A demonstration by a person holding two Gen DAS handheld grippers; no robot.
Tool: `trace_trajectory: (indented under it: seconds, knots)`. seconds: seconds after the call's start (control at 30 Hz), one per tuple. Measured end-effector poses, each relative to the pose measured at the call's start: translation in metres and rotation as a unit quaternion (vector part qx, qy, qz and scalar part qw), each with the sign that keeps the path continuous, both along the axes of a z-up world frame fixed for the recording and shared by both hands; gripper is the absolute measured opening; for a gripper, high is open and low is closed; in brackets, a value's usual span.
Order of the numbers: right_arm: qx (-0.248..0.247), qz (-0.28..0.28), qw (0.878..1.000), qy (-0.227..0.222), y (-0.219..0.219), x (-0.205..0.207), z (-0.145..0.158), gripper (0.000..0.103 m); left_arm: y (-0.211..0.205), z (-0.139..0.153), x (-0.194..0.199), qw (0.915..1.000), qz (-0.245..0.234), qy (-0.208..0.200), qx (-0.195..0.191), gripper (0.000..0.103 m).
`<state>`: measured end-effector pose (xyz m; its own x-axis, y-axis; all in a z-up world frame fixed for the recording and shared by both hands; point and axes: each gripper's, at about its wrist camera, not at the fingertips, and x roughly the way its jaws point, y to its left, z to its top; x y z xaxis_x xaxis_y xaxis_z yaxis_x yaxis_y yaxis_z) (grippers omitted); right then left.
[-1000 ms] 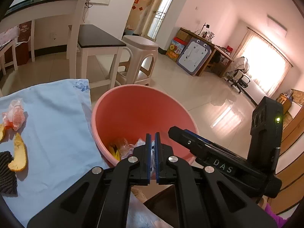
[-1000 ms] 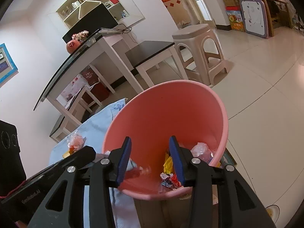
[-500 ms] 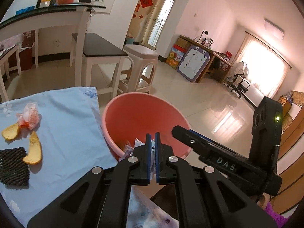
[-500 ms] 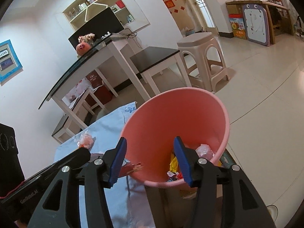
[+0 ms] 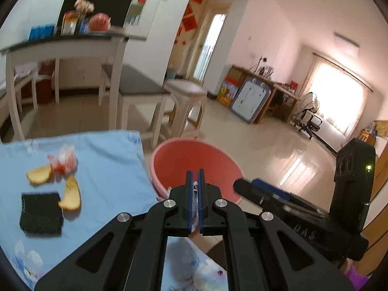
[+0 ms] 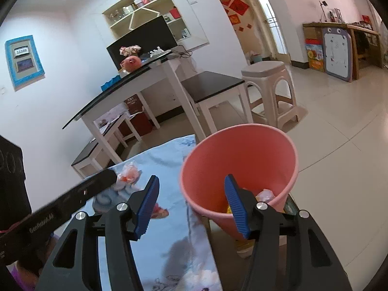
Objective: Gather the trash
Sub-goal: 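Lower the left tool into the pink bucket and open it to release the wrapper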
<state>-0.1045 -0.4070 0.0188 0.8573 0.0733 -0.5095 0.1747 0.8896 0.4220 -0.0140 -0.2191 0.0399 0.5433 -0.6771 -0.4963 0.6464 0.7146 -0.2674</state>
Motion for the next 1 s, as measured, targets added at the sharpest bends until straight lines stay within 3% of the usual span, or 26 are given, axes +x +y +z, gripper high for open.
trace_trajectory:
  seconds: [0.3,0.53,0.73,1.0]
  knots:
    - [-0.001,-0.007,1.000,0.001,-0.003,-0.028,-0.009,0.057,-0.046,0.015,0.013,0.9983,-0.047,-0.032,0.013,0.003]
    - [0.008,-0.027,0.999,0.016,-0.030,-0.031,-0.028,0.057,-0.095,-0.010,0.052,0.9973,-0.058,0.022,0.039,0.003]
    - [0.009,-0.023,0.999,0.027,-0.040,-0.020,-0.042,0.057,-0.103,-0.020,0.057,0.9975,-0.060,0.004,0.037,0.003]
    - [0.019,-0.015,0.999,0.035,-0.041,-0.012,-0.052,0.057,-0.102,-0.027,0.060,0.9970,-0.054,0.019,0.052,0.003]
